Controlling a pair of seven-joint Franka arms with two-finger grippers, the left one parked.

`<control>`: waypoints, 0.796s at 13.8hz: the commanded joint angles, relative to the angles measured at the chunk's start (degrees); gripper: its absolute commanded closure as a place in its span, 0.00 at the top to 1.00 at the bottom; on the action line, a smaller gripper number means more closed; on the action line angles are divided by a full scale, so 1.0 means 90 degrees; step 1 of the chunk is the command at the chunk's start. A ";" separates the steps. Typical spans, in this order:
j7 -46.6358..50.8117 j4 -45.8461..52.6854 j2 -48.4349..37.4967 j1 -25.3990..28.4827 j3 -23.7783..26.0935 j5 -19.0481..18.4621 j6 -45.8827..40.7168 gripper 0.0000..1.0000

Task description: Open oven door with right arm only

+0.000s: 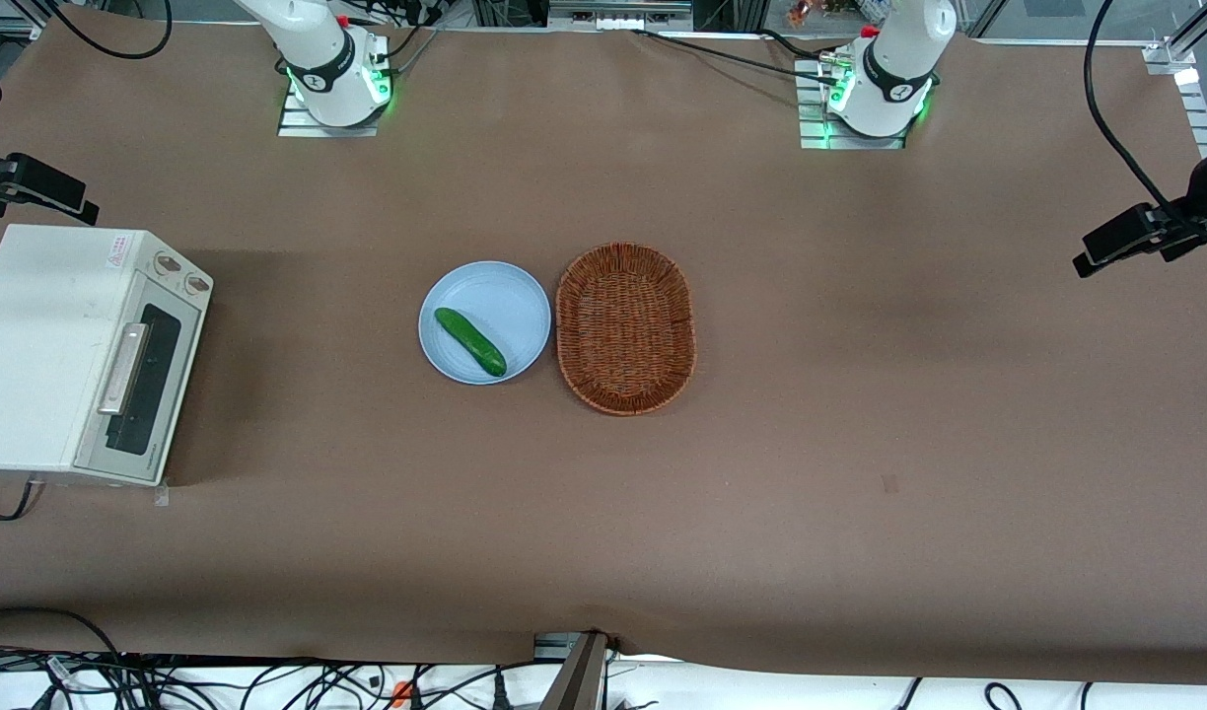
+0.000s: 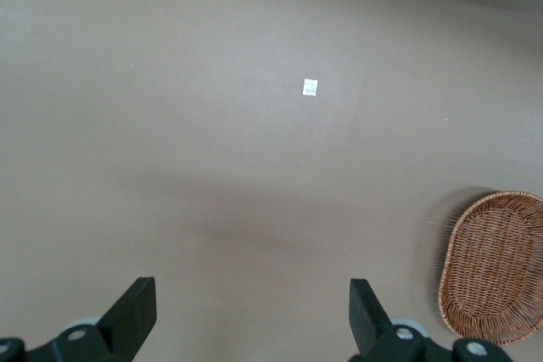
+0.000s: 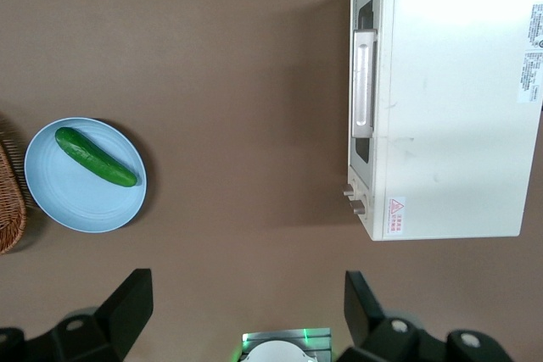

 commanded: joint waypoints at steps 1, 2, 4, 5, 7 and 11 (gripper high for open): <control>-0.0019 -0.0115 -0.0112 -0.0027 0.0035 0.0104 0.0018 1.00; -0.0058 -0.0116 -0.0102 -0.0027 0.0035 0.0094 0.0027 1.00; -0.0058 -0.0125 -0.0063 -0.0027 0.0035 0.0103 0.0027 1.00; -0.0058 -0.0125 -0.0043 -0.0027 0.0035 0.0104 0.0027 1.00; -0.0068 -0.0125 -0.0034 -0.0027 0.0035 0.0104 -0.0031 1.00; -0.0068 -0.0135 -0.0014 -0.0007 0.0045 0.0104 -0.0080 1.00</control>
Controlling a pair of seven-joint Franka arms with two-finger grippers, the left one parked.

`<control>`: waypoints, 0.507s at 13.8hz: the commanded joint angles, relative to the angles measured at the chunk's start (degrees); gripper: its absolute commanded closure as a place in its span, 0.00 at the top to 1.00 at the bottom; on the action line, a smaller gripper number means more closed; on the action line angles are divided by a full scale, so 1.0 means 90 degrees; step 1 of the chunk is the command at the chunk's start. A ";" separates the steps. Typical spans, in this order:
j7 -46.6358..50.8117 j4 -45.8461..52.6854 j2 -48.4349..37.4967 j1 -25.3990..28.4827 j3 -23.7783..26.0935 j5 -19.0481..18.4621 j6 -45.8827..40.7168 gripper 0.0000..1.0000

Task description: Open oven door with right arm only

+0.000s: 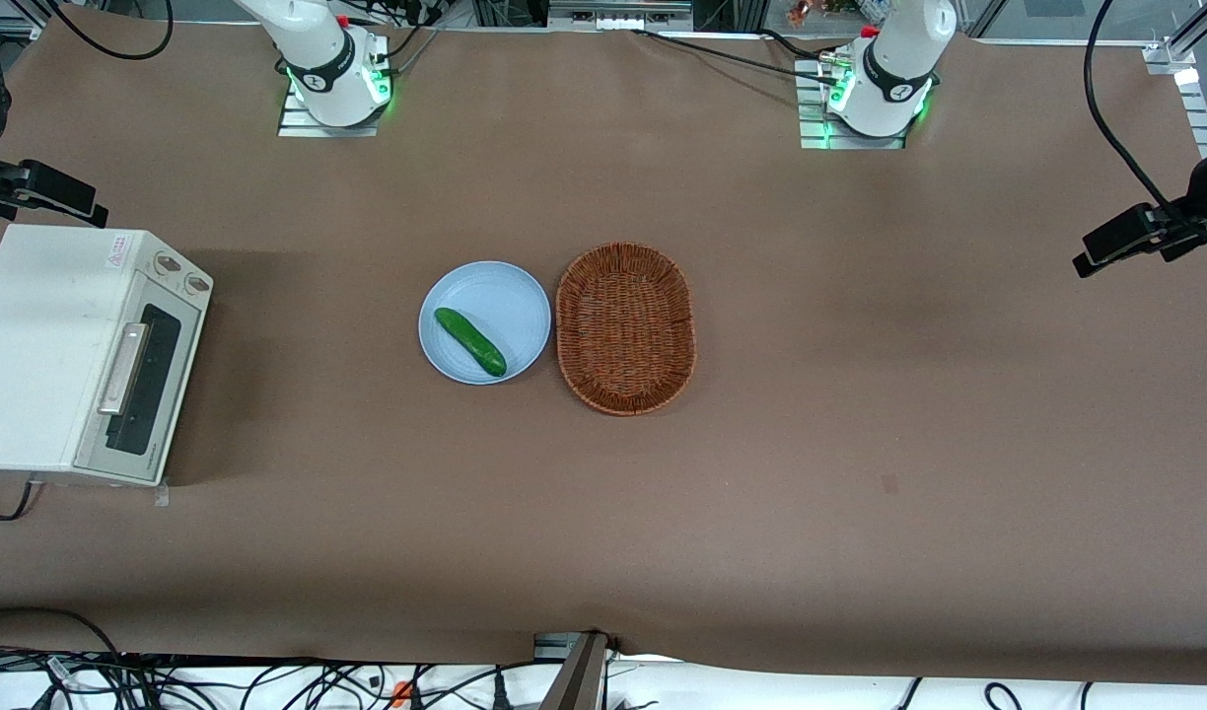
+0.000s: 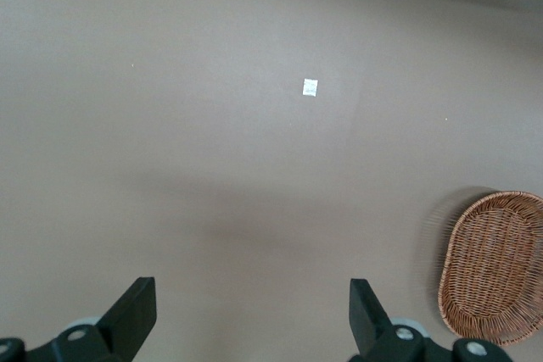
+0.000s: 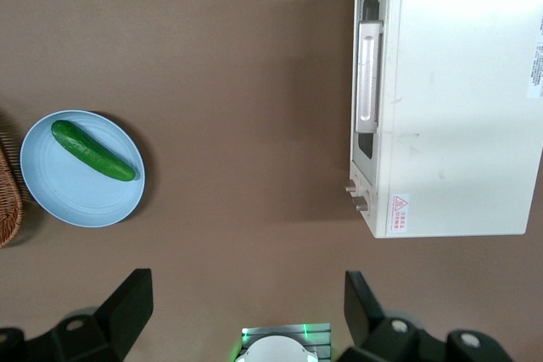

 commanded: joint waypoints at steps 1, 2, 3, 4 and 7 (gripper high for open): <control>-0.0053 -0.0029 -0.0037 -0.0010 0.0034 0.0100 -0.0070 1.00; -0.0053 -0.0029 -0.0037 -0.0009 0.0034 0.0100 -0.0079 1.00; -0.0053 -0.0039 -0.0037 0.0020 0.0034 0.0100 -0.0080 1.00; -0.0062 -0.0039 -0.0037 0.0029 0.0034 0.0100 -0.0080 1.00; -0.0062 -0.0048 -0.0037 0.0069 0.0034 0.0100 -0.0080 1.00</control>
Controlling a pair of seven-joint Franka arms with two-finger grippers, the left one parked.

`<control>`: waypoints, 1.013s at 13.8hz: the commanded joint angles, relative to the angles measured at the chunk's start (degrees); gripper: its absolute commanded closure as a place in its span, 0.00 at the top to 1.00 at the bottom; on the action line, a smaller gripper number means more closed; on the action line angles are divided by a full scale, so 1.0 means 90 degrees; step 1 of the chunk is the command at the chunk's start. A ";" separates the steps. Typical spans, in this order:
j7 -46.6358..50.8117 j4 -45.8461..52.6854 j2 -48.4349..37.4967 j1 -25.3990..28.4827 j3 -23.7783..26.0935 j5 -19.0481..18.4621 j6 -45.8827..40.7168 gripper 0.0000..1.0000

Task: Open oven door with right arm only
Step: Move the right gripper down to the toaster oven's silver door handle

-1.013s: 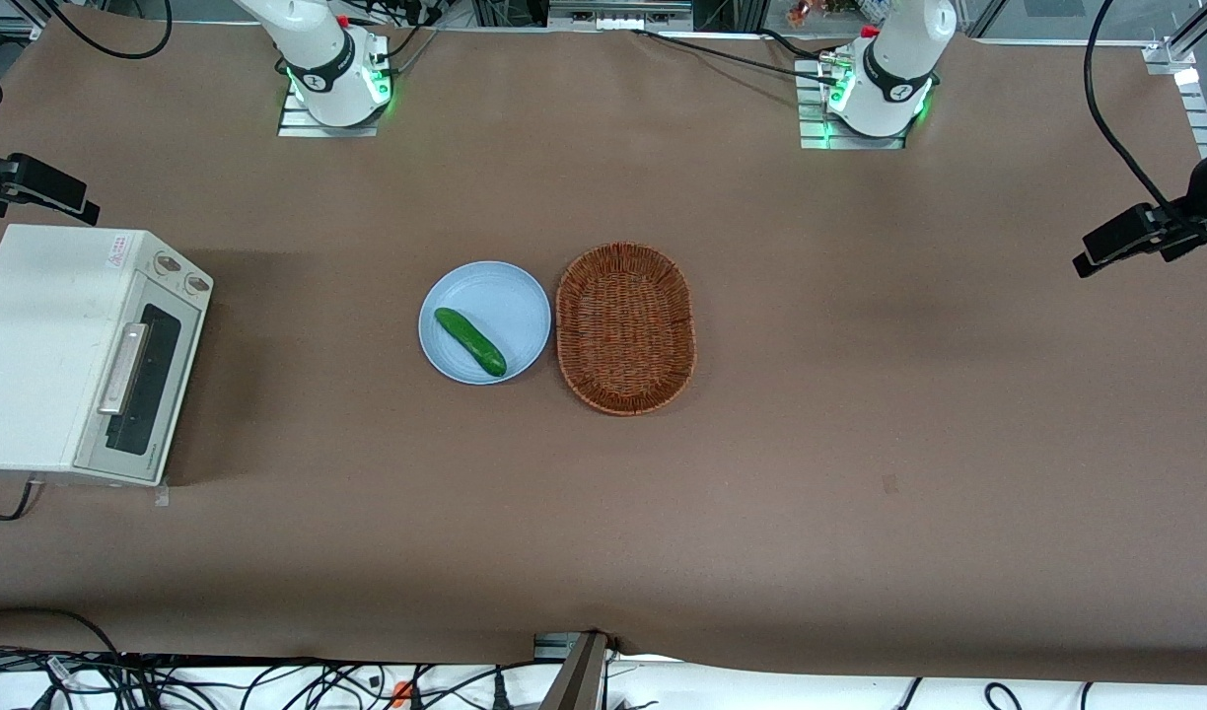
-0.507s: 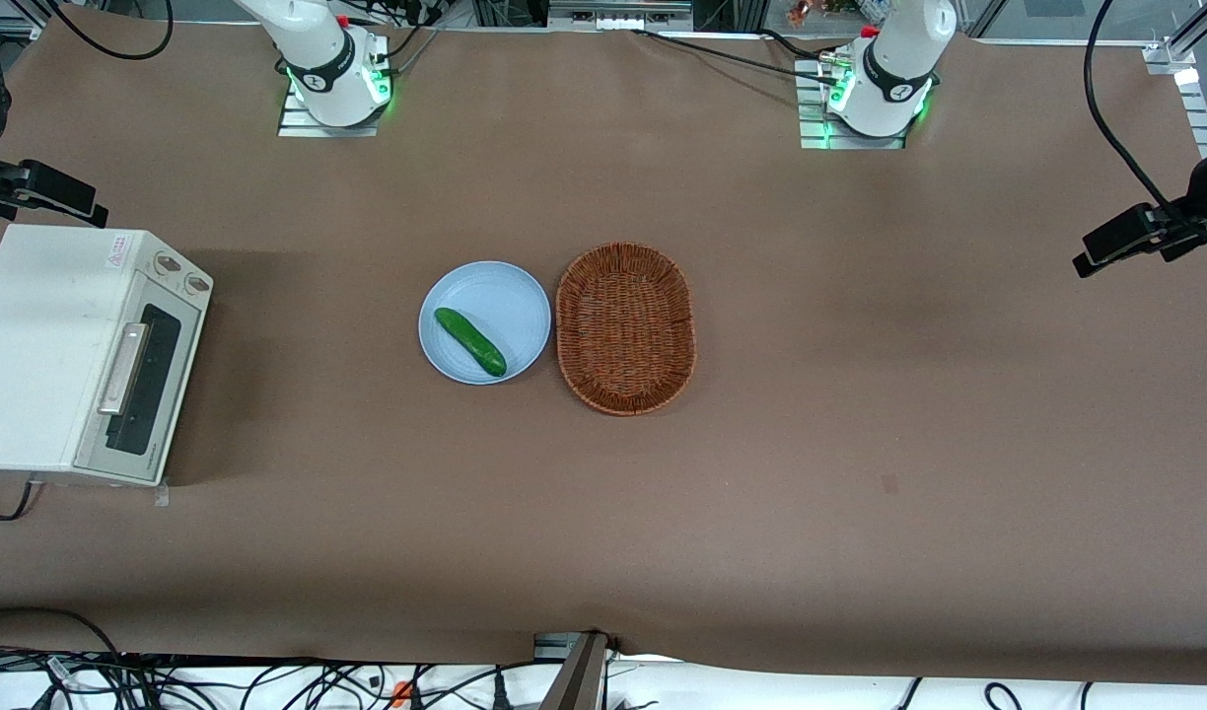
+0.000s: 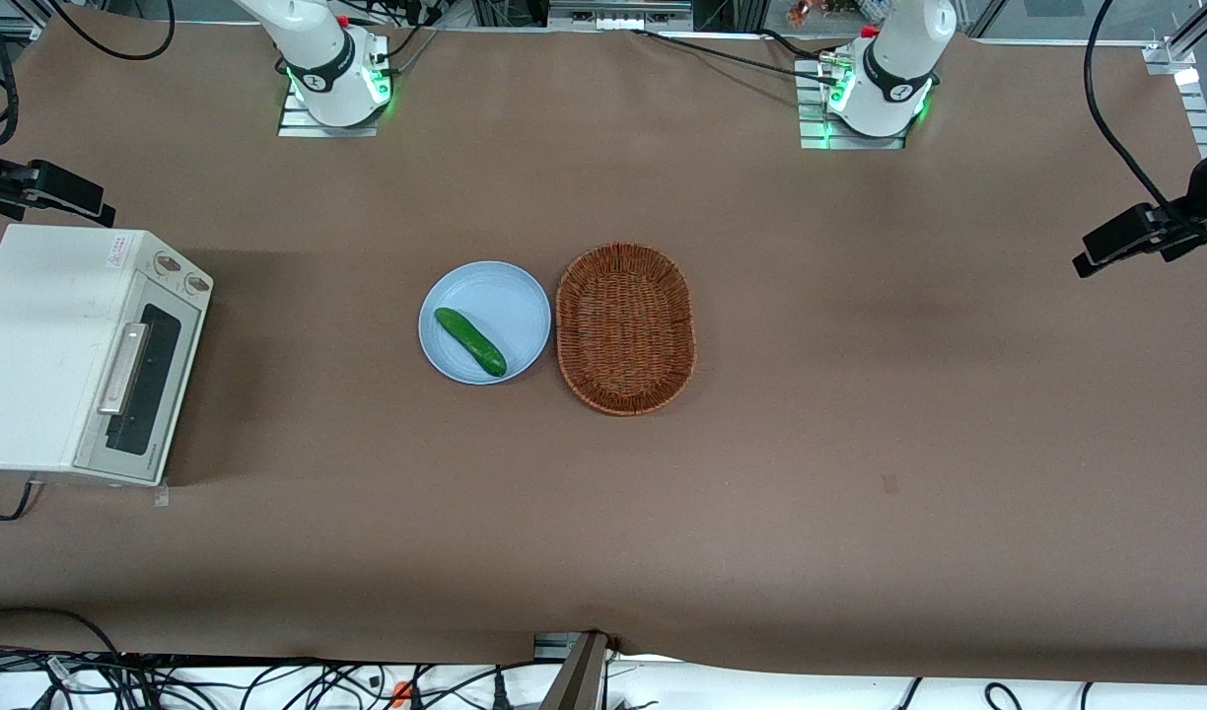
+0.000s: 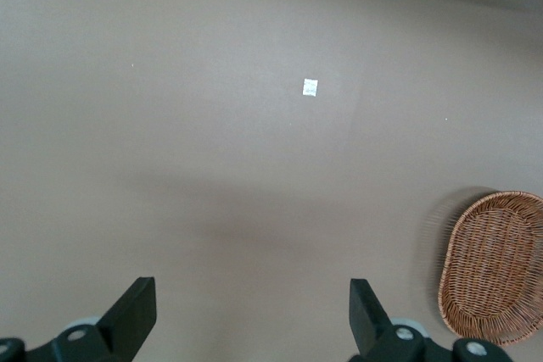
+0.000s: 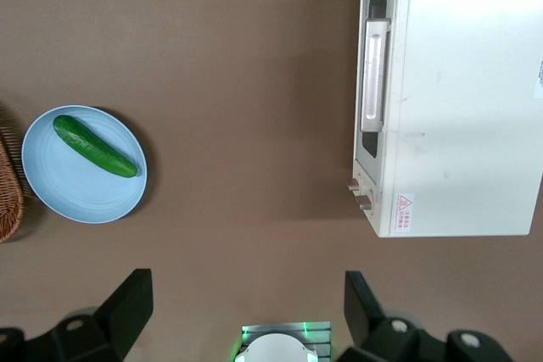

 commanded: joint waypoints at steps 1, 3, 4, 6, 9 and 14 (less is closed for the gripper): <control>-0.0055 -0.0035 -0.0038 0.0008 0.0025 0.0098 -0.0060 1.00; -0.0045 -0.0035 -0.0018 0.0018 0.0025 0.0088 -0.0148 1.00; -0.0045 -0.0035 0.0020 0.0047 0.0025 0.0078 -0.0158 1.00; -0.0055 -0.0055 0.0166 0.0105 0.0025 0.0059 -0.0168 1.00; -0.0046 -0.0055 0.0556 0.0203 0.0025 0.0020 -0.0353 0.88; -0.0045 -0.0055 0.1094 0.0954 0.0016 -0.0905 -0.0353 0.27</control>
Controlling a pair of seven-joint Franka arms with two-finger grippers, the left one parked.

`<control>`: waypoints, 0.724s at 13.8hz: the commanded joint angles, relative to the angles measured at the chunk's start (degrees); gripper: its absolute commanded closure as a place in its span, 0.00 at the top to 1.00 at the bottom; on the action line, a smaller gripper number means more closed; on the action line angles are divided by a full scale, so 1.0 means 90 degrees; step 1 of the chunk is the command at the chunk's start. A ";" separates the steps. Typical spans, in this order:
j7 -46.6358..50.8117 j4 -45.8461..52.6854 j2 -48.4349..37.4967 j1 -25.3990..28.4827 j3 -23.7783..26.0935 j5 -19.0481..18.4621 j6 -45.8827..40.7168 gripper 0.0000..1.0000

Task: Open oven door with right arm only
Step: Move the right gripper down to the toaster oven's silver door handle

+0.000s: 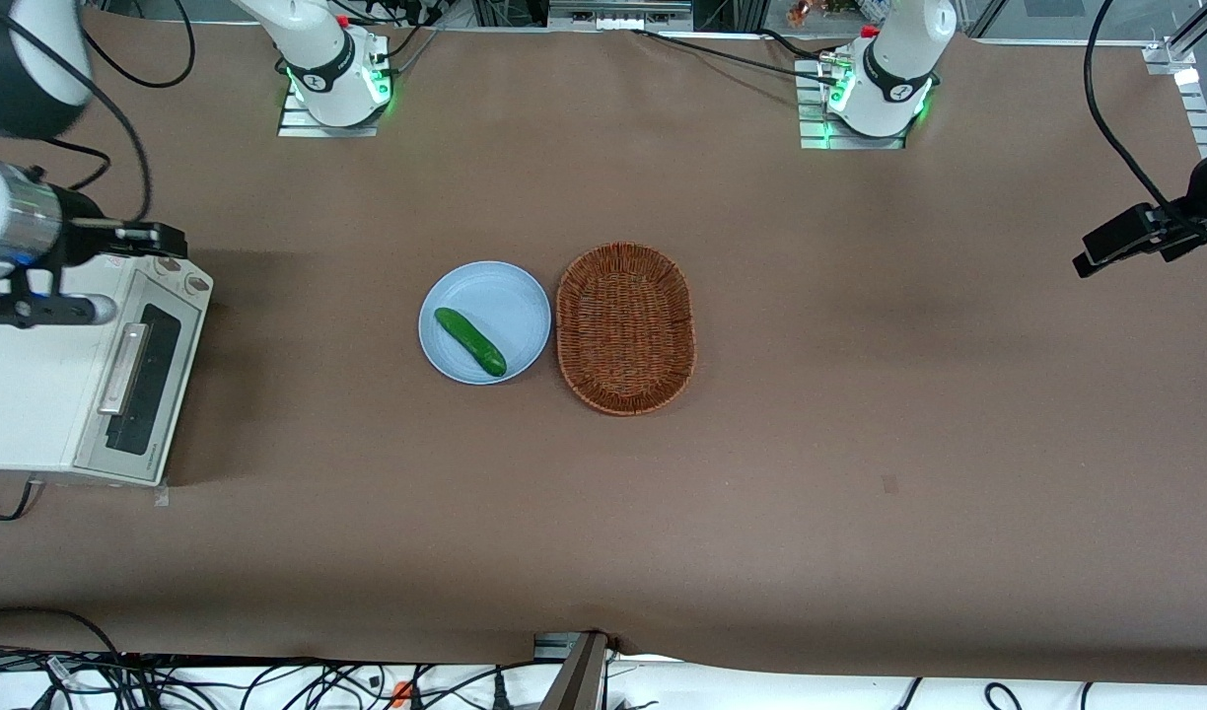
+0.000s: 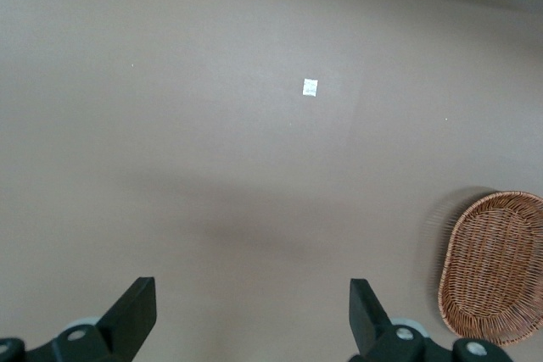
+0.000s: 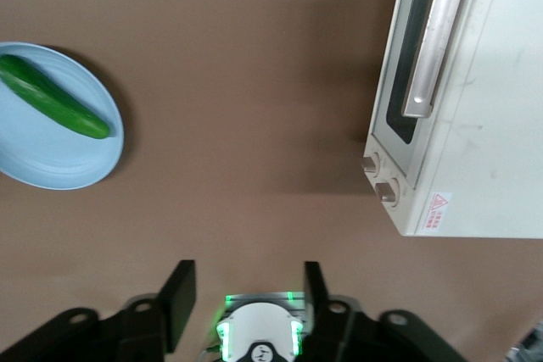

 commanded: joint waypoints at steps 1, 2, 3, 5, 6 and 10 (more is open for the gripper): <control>-0.0041 0.0068 0.0282 0.0390 -0.0005 -0.0684 -0.0092 0.16; -0.0041 0.0068 0.0419 0.0420 -0.0005 -0.0880 -0.0062 0.08; -0.0099 0.0087 0.0633 0.0536 -0.0015 -0.1279 -0.0043 0.00; -0.0410 0.0087 0.1111 0.0888 -0.0005 -0.2518 0.0074 0.00; -0.0450 0.0087 0.1249 0.0909 -0.0015 -0.2629 0.0191 0.00; -0.0869 0.0077 0.1825 0.0899 -0.0015 -0.3410 0.0669 0.00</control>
